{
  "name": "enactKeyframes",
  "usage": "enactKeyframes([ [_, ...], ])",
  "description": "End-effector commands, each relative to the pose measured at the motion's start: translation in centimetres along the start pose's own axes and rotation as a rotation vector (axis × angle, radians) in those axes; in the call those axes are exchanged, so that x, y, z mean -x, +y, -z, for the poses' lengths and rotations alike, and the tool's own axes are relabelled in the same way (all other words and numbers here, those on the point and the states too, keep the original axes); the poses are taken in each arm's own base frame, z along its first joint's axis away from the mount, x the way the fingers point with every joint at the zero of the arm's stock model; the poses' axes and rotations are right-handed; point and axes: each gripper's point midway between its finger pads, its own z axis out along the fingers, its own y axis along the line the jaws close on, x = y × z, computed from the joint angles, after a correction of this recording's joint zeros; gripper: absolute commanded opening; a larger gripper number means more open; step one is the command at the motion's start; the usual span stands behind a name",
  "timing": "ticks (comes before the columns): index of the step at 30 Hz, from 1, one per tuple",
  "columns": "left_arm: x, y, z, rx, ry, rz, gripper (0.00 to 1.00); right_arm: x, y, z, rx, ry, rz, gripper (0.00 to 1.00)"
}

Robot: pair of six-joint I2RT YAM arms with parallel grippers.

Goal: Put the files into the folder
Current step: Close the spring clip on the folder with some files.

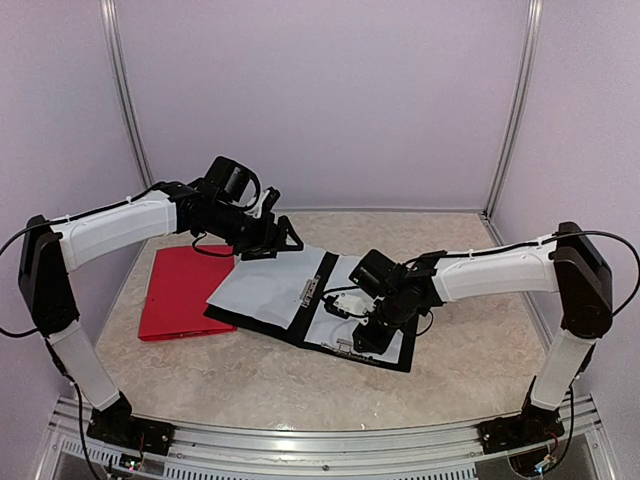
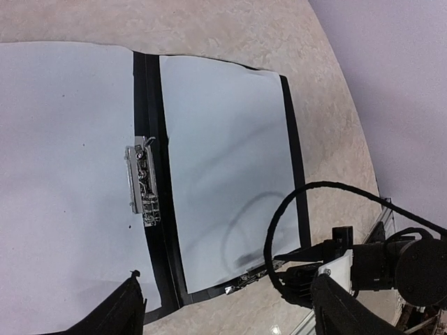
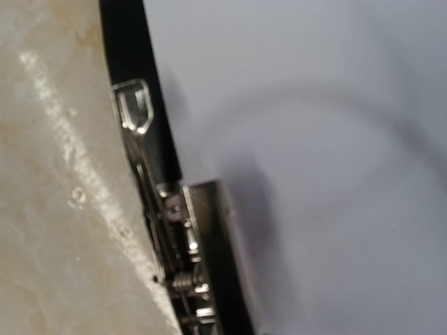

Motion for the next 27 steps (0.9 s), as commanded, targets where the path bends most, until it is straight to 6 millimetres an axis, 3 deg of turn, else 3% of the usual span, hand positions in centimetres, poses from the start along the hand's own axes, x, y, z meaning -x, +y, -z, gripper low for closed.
enactKeyframes([
  [1, 0.0, -0.2, 1.1, -0.001, -0.012, -0.018, 0.79, -0.4, 0.0, -0.5, -0.009, 0.032, 0.014, 0.2],
  [27, -0.2, -0.5, 1.5, -0.01, -0.008, -0.021, 0.8, -2.5, -0.4, -0.2, -0.039, 0.085, -0.001, 0.04],
])
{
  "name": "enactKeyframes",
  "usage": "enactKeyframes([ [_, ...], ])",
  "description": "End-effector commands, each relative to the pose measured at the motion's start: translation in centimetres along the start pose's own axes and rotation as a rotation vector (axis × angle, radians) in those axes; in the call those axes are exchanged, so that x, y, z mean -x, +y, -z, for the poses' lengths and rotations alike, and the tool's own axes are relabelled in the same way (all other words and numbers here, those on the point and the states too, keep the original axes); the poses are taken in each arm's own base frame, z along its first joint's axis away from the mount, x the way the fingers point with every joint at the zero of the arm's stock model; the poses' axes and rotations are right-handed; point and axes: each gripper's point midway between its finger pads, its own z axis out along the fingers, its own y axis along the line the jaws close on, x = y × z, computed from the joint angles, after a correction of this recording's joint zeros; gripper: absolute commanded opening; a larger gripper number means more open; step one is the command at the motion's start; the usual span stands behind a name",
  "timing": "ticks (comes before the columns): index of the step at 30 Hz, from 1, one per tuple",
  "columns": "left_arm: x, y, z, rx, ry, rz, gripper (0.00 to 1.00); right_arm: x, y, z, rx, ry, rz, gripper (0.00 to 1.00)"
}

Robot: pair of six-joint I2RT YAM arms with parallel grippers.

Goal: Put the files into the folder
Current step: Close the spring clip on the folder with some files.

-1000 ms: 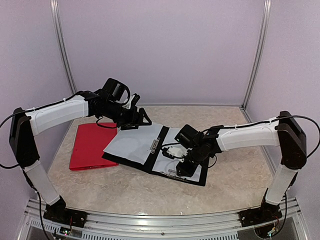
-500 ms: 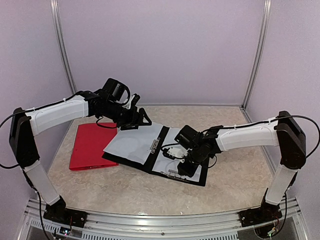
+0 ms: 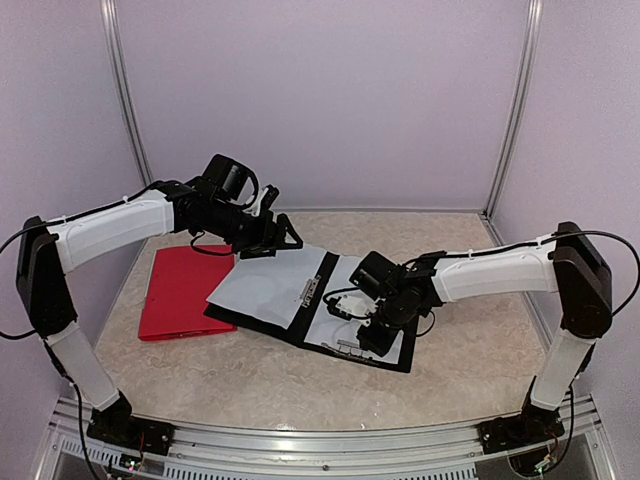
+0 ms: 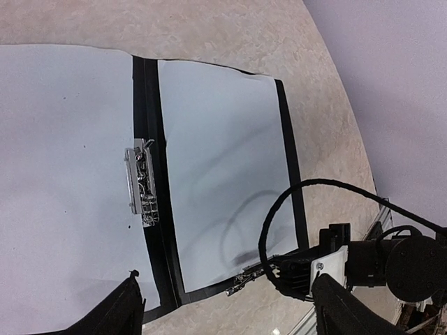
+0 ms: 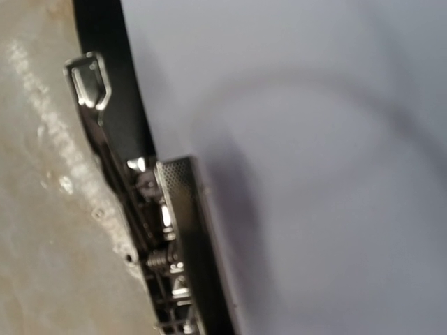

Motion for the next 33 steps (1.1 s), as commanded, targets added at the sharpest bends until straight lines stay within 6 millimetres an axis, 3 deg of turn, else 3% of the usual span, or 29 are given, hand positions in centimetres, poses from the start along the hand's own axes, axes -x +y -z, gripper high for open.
enactKeyframes([
  [1, -0.3, -0.1, 1.0, -0.003, 0.0, -0.015, 0.8, -1.8, 0.3, -0.2, -0.003, 0.051, -0.006, 0.04],
  [23, -0.5, 0.1, 0.7, -0.001, 0.013, -0.012, 0.81, -2.8, -0.1, 1.4, -0.037, 0.05, -0.019, 0.05],
  [29, -0.5, 0.3, 0.5, 0.008, 0.013, -0.015, 0.81, -3.7, 0.0, 3.5, -0.051, 0.029, -0.083, 0.12],
  [33, -0.3, 1.0, 0.6, 0.047, -0.008, -0.019, 0.85, -2.6, 0.5, 5.7, -0.035, -0.067, -0.162, 0.24],
])
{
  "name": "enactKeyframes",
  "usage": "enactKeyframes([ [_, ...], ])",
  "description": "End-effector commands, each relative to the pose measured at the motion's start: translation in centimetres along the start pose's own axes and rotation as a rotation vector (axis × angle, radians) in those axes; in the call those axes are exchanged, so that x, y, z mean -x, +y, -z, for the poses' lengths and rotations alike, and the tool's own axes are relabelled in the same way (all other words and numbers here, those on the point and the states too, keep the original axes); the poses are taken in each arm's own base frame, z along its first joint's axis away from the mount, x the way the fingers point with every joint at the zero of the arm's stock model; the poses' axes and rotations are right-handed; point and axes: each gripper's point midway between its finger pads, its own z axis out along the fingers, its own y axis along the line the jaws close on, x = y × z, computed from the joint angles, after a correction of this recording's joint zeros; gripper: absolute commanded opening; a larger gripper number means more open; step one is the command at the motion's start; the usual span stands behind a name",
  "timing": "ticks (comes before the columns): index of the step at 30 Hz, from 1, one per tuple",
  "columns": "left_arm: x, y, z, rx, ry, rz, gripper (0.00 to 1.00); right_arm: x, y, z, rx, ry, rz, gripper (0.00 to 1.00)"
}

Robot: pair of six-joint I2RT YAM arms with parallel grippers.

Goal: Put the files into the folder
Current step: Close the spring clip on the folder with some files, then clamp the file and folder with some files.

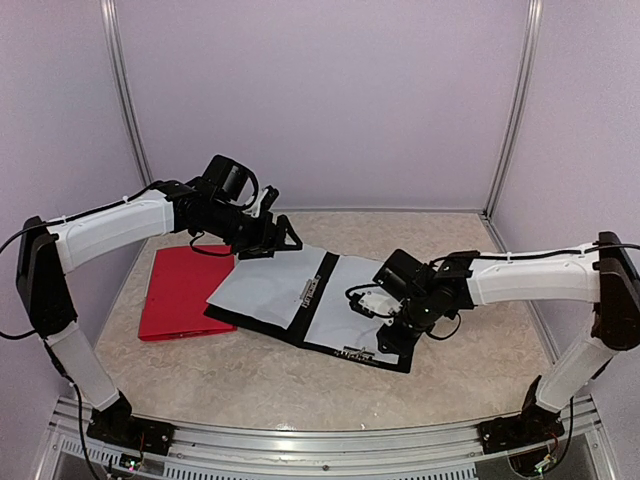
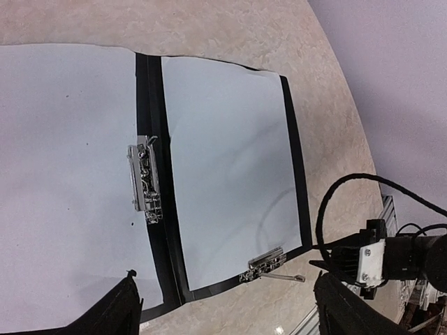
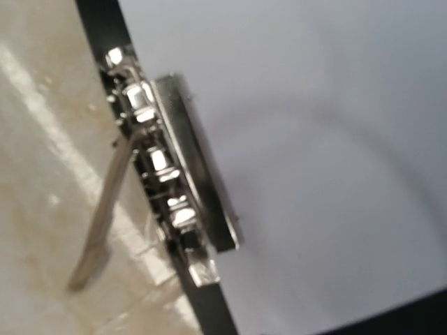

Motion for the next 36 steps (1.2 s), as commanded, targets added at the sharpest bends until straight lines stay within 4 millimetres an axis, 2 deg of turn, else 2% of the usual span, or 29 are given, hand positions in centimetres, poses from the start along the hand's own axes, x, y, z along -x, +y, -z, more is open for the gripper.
enactKeyframes([
  [1, 0.0, 1.0, 0.6, 0.048, -0.023, -0.015, 0.87, 1.1, 0.7, 2.9, 0.016, -0.102, -0.112, 0.29],
  [3, 0.1, 1.3, 0.8, 0.065, -0.043, -0.021, 0.98, 2.1, 1.0, 3.9, 0.015, -0.156, -0.17, 0.37],
  [6, 0.1, 2.0, 0.9, 0.097, -0.058, -0.02, 0.99, 3.3, 0.9, 4.4, 0.004, -0.211, -0.269, 0.41],
  [10, 0.1, 2.8, 0.9, 0.133, -0.071, -0.013, 0.99, 4.4, 1.4, 3.8, 0.01, -0.25, -0.387, 0.39],
  [15, -0.3, 3.5, 0.8, 0.152, -0.089, -0.023, 0.99, 4.5, 1.5, 2.6, 0.023, -0.261, -0.494, 0.34],
  [26, -0.7, 4.3, 1.1, 0.155, -0.096, -0.007, 0.99, 4.3, 2.4, 0.4, 0.082, -0.254, -0.567, 0.31],
  [36, -0.9, 4.3, 1.0, 0.152, -0.085, -0.007, 0.99, 3.8, 2.8, -0.3, 0.096, -0.241, -0.588, 0.26],
])
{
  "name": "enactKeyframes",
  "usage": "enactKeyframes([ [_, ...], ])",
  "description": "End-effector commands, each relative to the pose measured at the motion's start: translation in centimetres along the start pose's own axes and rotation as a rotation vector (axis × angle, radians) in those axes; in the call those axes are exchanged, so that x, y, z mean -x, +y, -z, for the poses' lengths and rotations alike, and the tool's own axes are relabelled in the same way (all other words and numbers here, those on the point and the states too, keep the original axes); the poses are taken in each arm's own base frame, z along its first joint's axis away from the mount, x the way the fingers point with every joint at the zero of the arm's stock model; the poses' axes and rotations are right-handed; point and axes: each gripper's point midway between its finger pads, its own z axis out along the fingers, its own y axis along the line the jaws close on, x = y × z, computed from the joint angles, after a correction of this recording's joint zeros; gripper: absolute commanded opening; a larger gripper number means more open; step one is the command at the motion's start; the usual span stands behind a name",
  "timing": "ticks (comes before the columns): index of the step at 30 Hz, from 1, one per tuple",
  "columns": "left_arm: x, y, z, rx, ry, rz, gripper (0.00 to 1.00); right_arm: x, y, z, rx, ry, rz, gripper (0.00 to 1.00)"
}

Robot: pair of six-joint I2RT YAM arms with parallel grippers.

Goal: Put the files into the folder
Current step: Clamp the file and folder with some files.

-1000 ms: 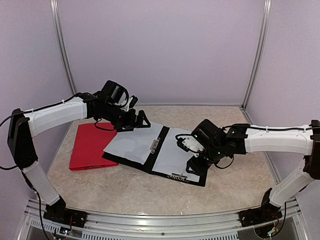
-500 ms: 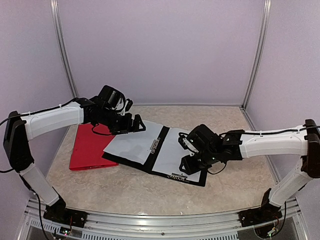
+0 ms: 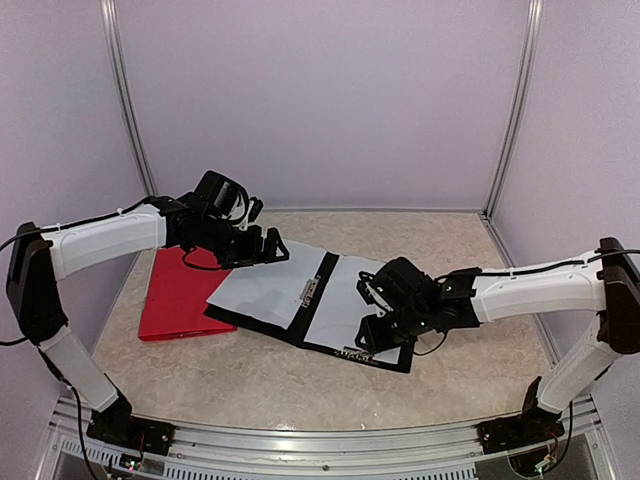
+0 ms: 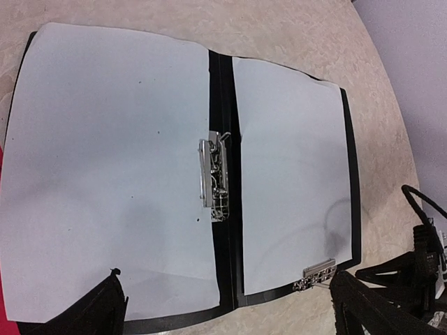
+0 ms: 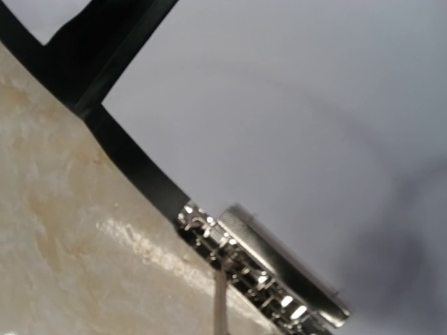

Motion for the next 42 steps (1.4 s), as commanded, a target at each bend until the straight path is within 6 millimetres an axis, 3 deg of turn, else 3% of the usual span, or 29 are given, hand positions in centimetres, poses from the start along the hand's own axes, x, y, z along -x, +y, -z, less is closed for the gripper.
enactKeyframes([
  [1, 0.4, -0.3, 0.8, -0.013, -0.024, -0.012, 0.99, -1.0, 0.1, -0.8, 0.002, 0.022, -0.009, 0.25],
  [21, 0.5, -0.4, 1.2, -0.015, -0.027, -0.013, 0.99, -2.0, -0.4, -1.1, -0.013, 0.045, -0.022, 0.14],
  [32, 0.2, -0.4, 0.9, -0.021, -0.016, -0.024, 0.99, -2.3, -0.7, -1.0, -0.019, 0.052, -0.027, 0.01],
  [42, -1.9, -3.0, -0.3, -0.148, 0.006, -0.155, 0.99, -3.6, -2.0, -1.4, -0.05, 0.069, -0.021, 0.0],
])
